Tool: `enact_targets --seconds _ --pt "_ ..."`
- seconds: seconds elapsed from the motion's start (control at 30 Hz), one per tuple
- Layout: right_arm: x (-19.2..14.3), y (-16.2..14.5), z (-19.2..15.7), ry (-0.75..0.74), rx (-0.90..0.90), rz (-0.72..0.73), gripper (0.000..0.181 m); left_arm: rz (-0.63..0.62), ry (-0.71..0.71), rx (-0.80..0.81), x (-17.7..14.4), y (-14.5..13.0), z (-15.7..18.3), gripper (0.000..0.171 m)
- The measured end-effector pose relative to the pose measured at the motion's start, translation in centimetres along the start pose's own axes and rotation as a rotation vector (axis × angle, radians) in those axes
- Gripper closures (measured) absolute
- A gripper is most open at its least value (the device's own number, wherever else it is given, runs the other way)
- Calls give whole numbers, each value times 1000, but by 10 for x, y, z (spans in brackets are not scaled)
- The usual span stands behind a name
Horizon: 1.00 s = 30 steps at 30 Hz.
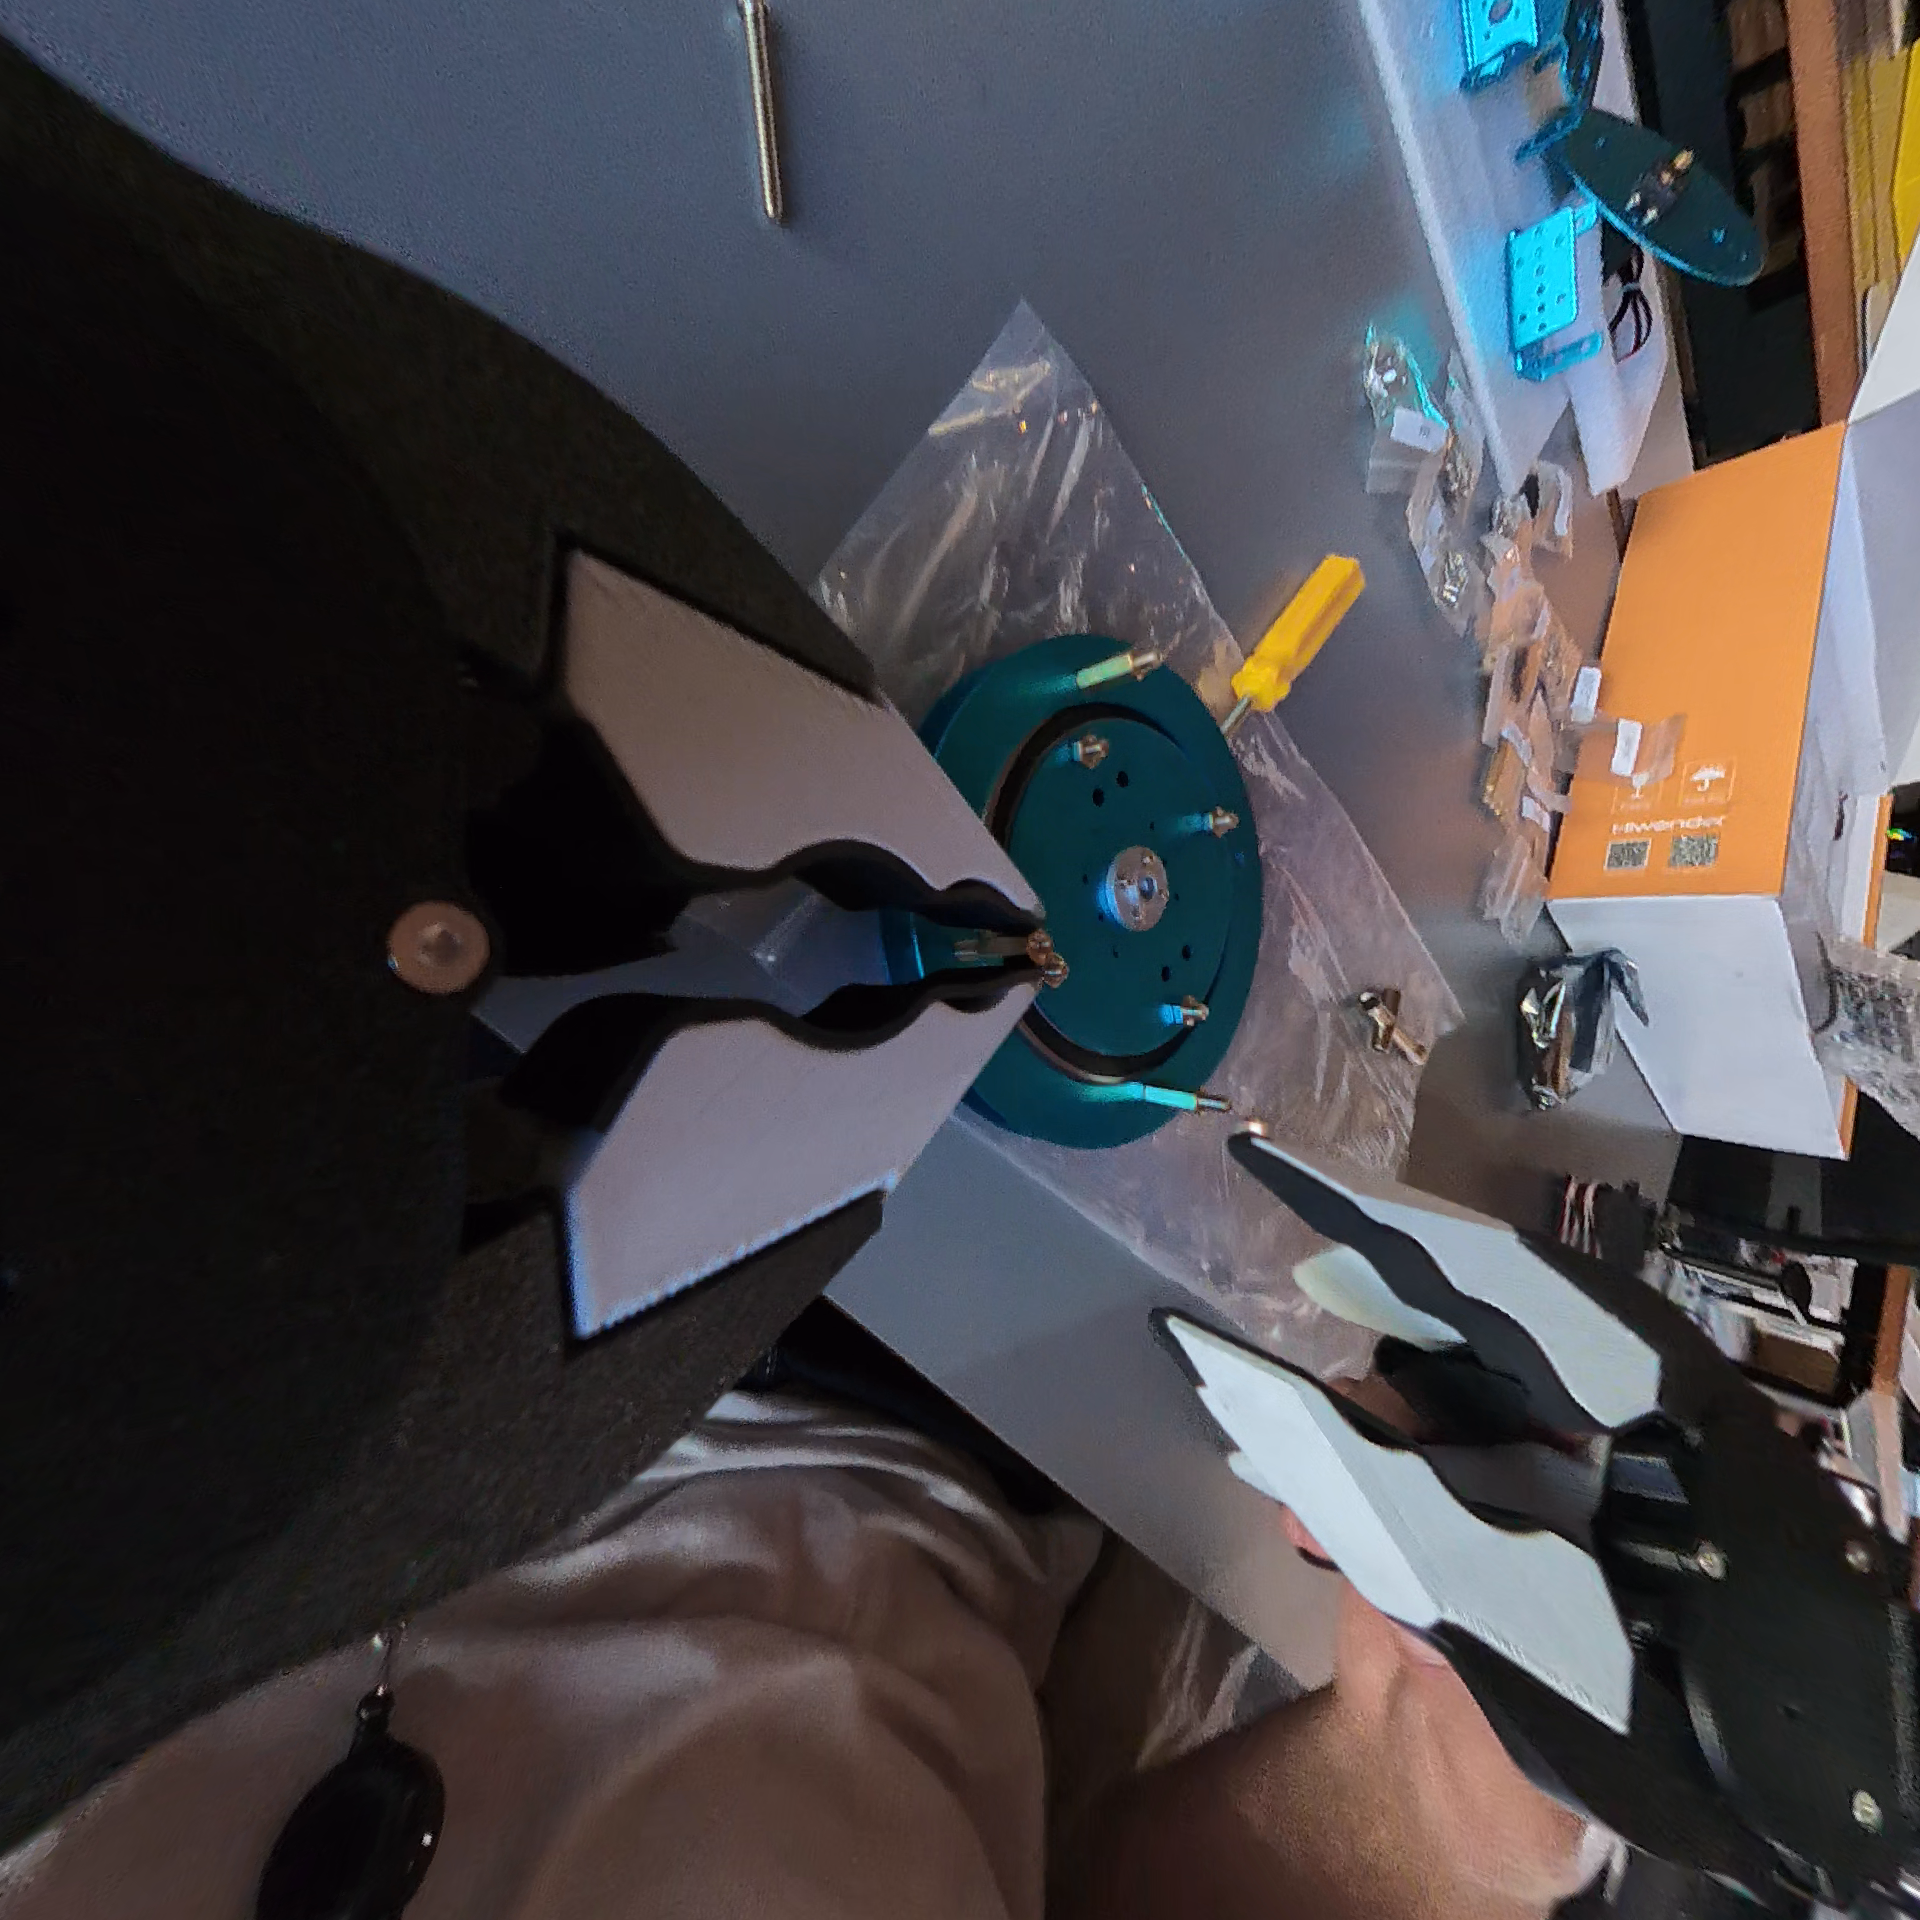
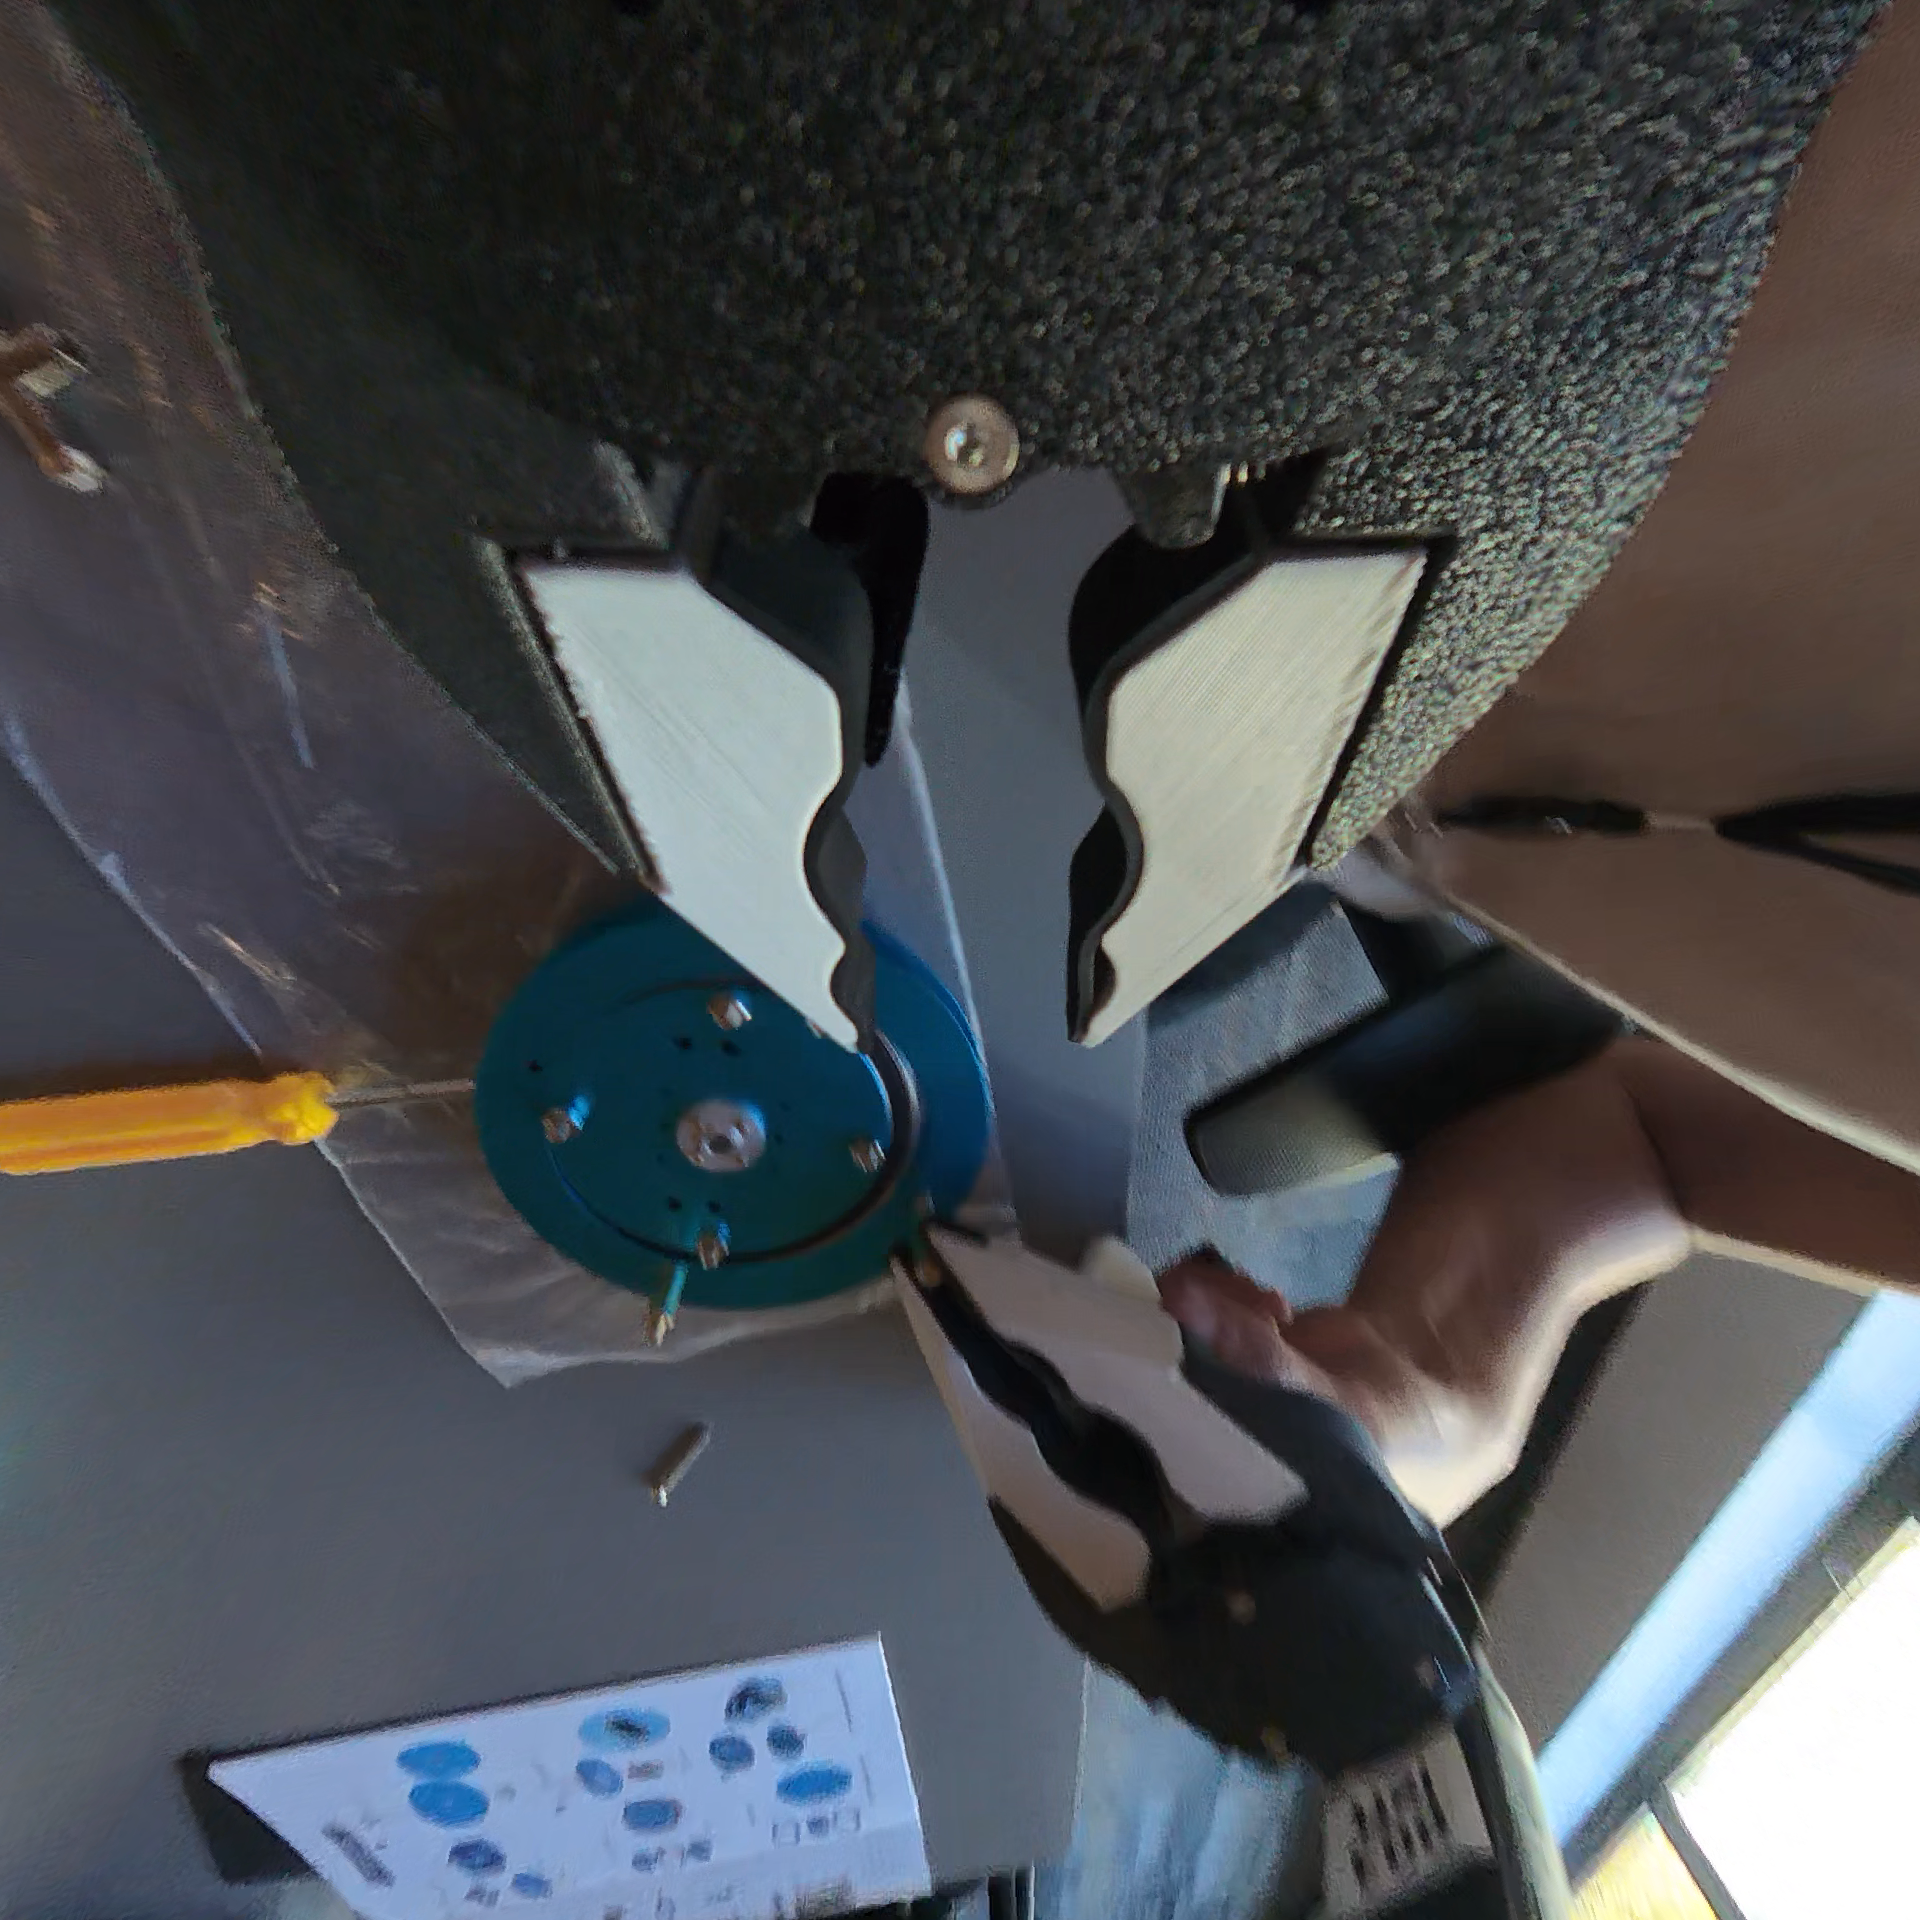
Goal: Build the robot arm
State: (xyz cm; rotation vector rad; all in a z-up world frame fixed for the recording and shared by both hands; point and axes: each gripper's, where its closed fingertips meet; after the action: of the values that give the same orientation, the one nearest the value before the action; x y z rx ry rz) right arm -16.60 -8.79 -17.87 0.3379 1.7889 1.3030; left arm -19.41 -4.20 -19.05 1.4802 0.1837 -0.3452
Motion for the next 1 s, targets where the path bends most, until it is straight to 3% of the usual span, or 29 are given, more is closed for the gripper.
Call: enact_targets --seconds 0.13,0.27,0.4,0.5,0.7,1.0 --pt "18 21 -33 65 62 41 143 2 -62 -35 4 7 10 167" --pt "32 1 5 -289 -48 -47 147 3 -148 -101 10 19 18 167" --pt "27 11 11 -331 0 28 148 34 -214 -167 16 33 17 167" --pt "21 20 1 -235 78 91 160 37 -274 -204 21 38 22 167" --pt "14 23 16 -75 413 179 158 60 -364 -290 25 44 24 167" --pt "13 33 13 168 693 299 162 100 -386 -360 23 46 14 167"
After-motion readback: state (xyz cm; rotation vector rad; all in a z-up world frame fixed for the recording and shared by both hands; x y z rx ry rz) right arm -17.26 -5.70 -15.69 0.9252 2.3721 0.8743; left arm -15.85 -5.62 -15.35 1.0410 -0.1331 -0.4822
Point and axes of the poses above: each gripper's, where its closed fingertips meet, x out along the fingers, y out of its top, z = x × y across the jaws, and after that the axes turned 7 degrees about -y, right-handed
